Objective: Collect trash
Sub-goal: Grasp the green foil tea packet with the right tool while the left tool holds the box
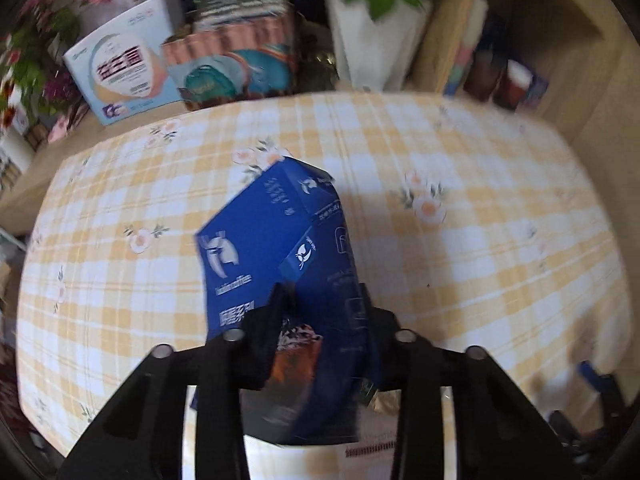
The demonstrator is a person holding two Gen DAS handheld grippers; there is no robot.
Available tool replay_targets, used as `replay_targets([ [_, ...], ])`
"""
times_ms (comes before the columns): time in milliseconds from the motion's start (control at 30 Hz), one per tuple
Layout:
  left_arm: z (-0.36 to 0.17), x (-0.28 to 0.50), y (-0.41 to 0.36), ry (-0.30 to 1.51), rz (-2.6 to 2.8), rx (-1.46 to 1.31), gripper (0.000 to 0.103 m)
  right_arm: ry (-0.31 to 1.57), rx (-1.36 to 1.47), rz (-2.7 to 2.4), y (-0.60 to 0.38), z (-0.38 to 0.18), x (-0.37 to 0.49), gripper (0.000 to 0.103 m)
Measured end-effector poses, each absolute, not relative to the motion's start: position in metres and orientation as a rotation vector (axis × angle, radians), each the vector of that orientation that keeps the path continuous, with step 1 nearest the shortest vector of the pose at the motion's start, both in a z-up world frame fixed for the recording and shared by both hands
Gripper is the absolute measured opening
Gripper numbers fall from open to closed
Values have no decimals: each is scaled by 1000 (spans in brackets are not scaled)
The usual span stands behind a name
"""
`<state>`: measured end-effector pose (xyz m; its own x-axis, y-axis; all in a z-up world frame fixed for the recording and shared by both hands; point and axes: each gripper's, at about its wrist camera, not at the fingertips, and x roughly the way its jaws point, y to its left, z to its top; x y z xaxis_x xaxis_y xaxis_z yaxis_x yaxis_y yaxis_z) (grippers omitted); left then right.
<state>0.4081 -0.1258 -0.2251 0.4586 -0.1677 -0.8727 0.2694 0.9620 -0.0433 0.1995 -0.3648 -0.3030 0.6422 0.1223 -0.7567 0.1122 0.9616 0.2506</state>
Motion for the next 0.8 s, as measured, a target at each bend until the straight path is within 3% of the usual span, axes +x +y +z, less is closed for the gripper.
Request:
replay_targets([
  [133,-206,398,-84,1043,-309,-16,22,883,246,83,-347,-295,212,97],
  [400,-198,374,-29,998,-310,-93,19,898,15,255,-284,-275,270,96],
  [533,-205,370,-7,996,-307,-146,19,927,-118,347,-241,-273,302,85],
  [800,-209,361,13,954,-326,-221,18,1009,-242,397,-188,-298,345,79],
])
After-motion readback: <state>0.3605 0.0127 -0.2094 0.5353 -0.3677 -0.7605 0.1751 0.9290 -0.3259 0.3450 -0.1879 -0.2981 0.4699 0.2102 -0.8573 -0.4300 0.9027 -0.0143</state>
